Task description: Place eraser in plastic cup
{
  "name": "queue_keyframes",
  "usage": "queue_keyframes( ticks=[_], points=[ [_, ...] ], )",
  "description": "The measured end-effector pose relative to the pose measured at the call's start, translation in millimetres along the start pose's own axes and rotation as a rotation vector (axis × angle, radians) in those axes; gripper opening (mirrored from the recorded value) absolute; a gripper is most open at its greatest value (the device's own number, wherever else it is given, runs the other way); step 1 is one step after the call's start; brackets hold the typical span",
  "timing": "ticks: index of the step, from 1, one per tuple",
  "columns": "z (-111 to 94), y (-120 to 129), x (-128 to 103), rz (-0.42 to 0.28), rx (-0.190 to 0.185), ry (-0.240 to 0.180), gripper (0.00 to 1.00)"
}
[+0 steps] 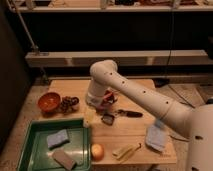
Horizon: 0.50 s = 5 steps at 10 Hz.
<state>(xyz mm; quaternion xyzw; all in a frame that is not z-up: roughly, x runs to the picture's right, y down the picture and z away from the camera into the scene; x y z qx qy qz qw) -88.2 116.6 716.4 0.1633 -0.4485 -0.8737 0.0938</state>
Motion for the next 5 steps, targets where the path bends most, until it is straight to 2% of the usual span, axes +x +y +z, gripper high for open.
queue_keyframes(
  ticks=[2,5],
  points=[
    [0.0,-1.8,0.5,0.005,-0.014,-0.012,0.8],
    [11.8,-33.1,11.2,0.034,-0.128,-0.031,0.8]
  ],
)
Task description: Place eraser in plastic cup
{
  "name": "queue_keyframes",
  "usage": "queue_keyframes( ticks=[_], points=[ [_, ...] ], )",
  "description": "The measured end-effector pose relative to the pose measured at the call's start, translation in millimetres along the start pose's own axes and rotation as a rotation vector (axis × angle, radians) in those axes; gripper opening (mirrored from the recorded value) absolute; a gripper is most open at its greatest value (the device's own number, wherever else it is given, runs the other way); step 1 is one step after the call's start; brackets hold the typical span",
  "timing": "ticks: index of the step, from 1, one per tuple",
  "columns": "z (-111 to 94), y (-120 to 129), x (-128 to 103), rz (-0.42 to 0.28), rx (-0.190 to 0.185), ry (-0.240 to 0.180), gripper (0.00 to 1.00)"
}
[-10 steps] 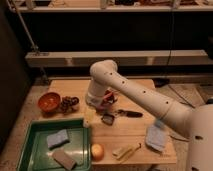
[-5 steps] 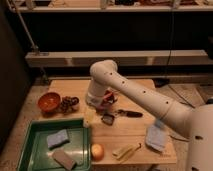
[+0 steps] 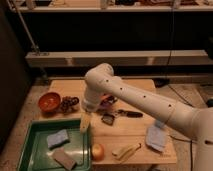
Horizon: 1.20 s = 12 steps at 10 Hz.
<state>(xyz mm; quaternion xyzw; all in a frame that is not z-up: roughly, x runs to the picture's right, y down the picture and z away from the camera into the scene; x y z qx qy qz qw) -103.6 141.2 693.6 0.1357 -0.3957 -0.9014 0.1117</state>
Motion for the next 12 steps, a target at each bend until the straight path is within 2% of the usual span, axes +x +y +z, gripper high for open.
queue_keyframes(
  ticks=[1,2,5,7,9,10,12],
  points=[
    [6.5,-25.9,3.3,0.014,-0.046,0.001,0.8],
    [12.9,-47.5,5.5,0.016,-0.071,-0.003,0.8],
    [26.6,-86.7,8.2,0.011,-0.102,-0.008,0.8],
    [26.6,-87.1,10.2,0.006,-0.105,-0.011,0.8],
    [34.4,-93.0,23.1,0.0,-0.091,-0.01,0.8],
    [38.6,-99.5,31.9,0.002,-0.086,-0.008,0.8],
    [55.4,-130.6,56.9,0.017,-0.075,-0.017,0.8]
  ],
)
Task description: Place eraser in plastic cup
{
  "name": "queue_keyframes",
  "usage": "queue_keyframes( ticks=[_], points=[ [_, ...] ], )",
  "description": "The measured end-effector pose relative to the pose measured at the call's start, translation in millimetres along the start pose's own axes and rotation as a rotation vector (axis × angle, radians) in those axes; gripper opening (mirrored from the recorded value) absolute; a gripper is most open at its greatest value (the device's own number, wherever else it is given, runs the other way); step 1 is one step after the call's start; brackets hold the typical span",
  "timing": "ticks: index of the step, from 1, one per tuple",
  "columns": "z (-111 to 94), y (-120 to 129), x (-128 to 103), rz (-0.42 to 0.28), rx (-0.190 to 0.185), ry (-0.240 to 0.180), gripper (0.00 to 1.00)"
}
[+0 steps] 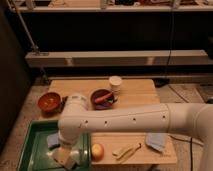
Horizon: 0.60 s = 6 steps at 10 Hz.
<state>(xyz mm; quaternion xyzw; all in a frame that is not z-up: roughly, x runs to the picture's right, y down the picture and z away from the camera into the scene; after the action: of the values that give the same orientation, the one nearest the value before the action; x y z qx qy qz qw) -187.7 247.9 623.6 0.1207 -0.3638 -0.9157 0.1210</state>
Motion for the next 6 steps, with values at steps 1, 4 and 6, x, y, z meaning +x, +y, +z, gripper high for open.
queue_keyframes(
  ticks=[1,4,6],
  points=[
    [5.3,-10.4,2.4,0.011,-0.002,-0.006,0.8],
    [42.6,-29.3,5.9,0.092,0.028,-0.028,0.8],
    [55.8,-21.2,19.0,0.125,0.051,-0.032,0.8]
  ],
)
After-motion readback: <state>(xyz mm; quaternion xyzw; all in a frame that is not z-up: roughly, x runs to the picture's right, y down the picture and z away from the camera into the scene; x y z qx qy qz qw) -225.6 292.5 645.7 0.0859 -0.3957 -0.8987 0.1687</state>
